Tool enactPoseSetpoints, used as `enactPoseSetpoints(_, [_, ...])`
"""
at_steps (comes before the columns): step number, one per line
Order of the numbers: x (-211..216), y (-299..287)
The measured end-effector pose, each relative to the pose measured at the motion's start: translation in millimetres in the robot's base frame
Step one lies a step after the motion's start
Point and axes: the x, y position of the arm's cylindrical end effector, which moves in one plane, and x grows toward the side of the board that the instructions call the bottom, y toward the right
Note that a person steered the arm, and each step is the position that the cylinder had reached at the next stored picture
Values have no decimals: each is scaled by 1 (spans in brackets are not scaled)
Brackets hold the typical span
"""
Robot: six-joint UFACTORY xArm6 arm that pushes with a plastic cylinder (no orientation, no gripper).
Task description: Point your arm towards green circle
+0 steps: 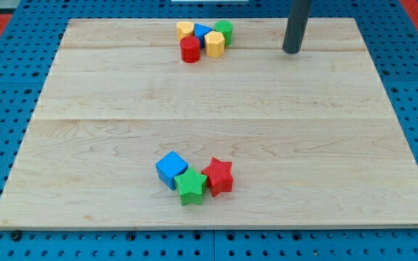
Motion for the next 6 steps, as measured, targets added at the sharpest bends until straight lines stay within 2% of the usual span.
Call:
enactPoseSetpoints(2, [-65,-7])
enactPoseSetpoints(4, [-68,-10])
enactPoseSetpoints(6, [-68,-41])
